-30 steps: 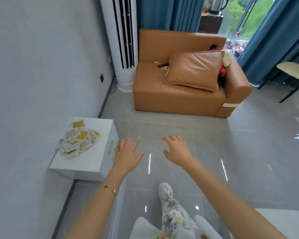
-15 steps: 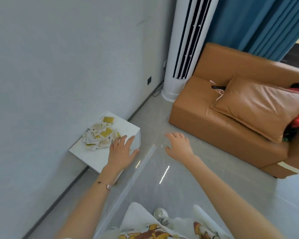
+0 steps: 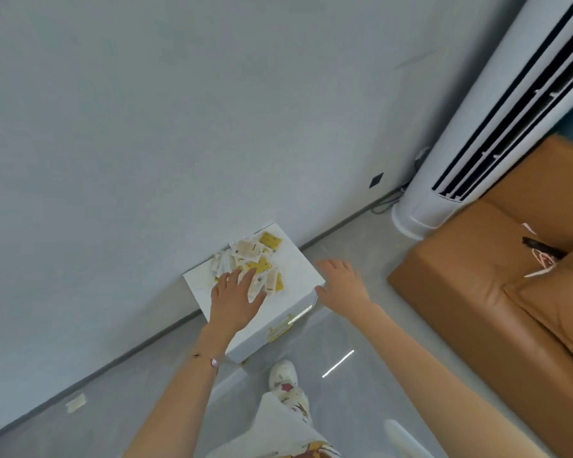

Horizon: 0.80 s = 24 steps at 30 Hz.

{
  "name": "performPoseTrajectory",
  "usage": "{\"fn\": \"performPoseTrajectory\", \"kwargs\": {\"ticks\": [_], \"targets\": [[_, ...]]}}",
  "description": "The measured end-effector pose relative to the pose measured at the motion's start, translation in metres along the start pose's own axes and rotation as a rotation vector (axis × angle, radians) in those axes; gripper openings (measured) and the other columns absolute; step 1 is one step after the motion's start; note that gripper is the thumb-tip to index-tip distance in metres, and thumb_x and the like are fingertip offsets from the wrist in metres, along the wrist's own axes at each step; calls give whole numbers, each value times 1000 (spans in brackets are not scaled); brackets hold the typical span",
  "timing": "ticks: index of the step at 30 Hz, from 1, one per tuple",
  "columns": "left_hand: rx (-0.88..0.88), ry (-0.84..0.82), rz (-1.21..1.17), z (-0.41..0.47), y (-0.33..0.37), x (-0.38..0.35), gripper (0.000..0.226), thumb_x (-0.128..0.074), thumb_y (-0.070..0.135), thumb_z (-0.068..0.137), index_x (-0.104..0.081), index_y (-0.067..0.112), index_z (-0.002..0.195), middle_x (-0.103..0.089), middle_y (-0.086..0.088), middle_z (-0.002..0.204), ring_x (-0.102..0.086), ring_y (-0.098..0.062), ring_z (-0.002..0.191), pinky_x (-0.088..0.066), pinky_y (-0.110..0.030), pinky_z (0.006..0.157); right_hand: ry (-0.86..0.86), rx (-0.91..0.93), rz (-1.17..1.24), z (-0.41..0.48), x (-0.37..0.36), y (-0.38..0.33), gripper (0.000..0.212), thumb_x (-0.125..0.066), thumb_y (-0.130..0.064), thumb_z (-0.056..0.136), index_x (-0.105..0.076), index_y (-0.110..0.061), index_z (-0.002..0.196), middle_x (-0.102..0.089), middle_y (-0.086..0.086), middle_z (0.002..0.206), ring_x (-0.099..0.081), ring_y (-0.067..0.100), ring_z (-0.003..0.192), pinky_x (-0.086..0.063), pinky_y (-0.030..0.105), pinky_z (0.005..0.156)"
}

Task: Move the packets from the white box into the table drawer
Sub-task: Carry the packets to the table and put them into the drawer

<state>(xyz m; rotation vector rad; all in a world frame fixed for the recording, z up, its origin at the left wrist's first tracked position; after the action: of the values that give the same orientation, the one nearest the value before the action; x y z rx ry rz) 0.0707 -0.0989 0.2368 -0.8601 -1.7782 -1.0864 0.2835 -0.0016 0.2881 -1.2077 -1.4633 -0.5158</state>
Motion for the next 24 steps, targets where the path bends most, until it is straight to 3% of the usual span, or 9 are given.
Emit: {"fn": "performPoseTrajectory", "kwargs": {"ticks": [5,9,15,20,24], "targets": [[63,-30,-62,64,-4,-5,66,-37,59,93,-25,30,150,-26,-6,155,-17,-30,144,-21,-44,112,-92,28,-70,66,2,7,53,-50,-27,94,-34,-25,144,-36,0,147,-27,22,137,-28,34,110],[116,-63,-49,95,-14,-7,93,-5,72,69,-25,30,150,-28,-6,154,-19,-29,143,-23,-44,112,-106,24,-14,120,6,6,51,-49,-26,94,-37,-23,143,-39,1,145,-30,22,136,-30,36,110],[288,-124,-119,138,-37,-42,62,-39,53,95,-22,30,151,-24,-5,156,-17,-28,144,-20,-41,114,-225,10,30,204,-37,3,50,-50,-28,93,-38,-24,142,-41,0,145,-34,23,134,-35,37,108],[563,-220,-278,179,-62,-122,67,-37,53,96,-8,32,152,-12,-3,160,-9,-26,146,-12,-42,117,-323,-58,100,286,-118,19,50,-54,-31,93,-41,-23,140,-40,3,146,-37,25,131,-32,34,107],[622,-206,-237,224,-99,-193,72,-37,56,95,1,34,152,-4,-1,161,-7,-26,147,-7,-47,118,-304,-94,195,362,-188,36,49,-57,-37,92,-45,-22,137,-48,4,138,-44,25,126,-39,37,102]]}}
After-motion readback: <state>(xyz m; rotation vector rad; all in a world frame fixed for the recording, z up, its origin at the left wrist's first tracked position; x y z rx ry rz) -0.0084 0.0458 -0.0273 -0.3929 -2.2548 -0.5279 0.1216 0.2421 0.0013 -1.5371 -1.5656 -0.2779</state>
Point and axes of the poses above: each hand's wrist, its own z-axis towards the middle knuckle, its own x-axis out of the back of the hand, y = z × x, the point moved 1 cm from there along z, towards the middle knuckle
